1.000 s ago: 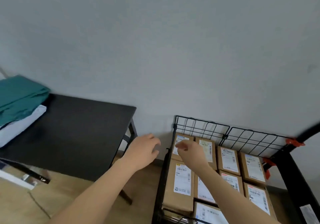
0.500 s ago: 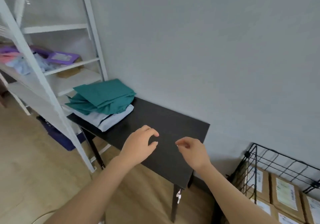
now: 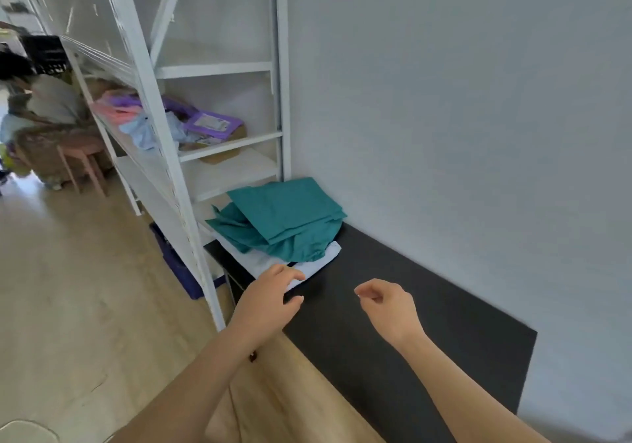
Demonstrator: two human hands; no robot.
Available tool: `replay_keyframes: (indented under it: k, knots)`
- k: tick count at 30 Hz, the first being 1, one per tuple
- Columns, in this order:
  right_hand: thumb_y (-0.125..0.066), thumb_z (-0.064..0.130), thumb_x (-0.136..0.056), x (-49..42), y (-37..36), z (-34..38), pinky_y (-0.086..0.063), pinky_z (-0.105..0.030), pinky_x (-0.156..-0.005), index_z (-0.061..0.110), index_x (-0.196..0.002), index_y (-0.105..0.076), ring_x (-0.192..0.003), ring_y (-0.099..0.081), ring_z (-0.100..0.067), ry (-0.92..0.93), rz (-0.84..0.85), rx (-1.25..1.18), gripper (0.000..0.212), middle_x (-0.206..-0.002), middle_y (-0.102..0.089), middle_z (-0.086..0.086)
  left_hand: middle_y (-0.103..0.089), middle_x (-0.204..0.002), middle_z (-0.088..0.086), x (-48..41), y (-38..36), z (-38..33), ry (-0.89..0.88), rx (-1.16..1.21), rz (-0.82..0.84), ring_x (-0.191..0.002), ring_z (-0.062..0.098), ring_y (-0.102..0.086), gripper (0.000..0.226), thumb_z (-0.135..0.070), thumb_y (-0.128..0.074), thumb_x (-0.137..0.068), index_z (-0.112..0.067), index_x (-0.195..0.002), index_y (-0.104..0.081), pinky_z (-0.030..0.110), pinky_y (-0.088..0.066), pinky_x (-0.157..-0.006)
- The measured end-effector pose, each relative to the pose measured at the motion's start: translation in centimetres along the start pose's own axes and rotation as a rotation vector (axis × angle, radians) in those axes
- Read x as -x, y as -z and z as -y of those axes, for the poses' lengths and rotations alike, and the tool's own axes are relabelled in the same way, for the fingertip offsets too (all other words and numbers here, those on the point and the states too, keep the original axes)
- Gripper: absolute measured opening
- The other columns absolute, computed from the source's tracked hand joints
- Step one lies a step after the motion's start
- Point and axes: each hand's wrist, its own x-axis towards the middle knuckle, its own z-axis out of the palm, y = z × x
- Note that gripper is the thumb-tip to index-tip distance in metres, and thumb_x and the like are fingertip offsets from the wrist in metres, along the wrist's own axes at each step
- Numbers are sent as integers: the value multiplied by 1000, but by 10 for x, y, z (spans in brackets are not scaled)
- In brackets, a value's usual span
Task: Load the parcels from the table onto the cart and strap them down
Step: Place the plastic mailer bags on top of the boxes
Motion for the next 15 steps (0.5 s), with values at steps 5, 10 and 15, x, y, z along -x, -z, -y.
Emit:
replay_keyframes:
  k: [5,10,15]
  knots:
    - [-50,12,-92,-89,-22,21,-45,-18,-84,24,-110,-65,-100,-60,-8,3,51,-38,26,-113,-66,7,-45,-124,-9,-83,12,39,89,30,-17,-106,6,-50,40,-26,-59,-88,-26,-126,-50,22,-42,-87]
    - [-48,14,-93,-163,-40,30,-42,-15,-77,23,-112,-65,-90,-56,-6,-7,127,-19,27,-115,-66,7,-39,-134,3,-160,7,67,343,275,-136,-118,16,-46,66,-21,-65,-85,-17,-141,-32,27,-39,-92]
    - [-47,14,-94,-205,-63,36,-44,-16,-73,24,-114,-63,-90,-59,-8,-55,202,-12,27,-116,-64,7,-54,-125,7,-216,-4,100,722,852,-248,-104,23,-56,67,-13,-68,-81,-10,-138,-33,34,-47,-86]
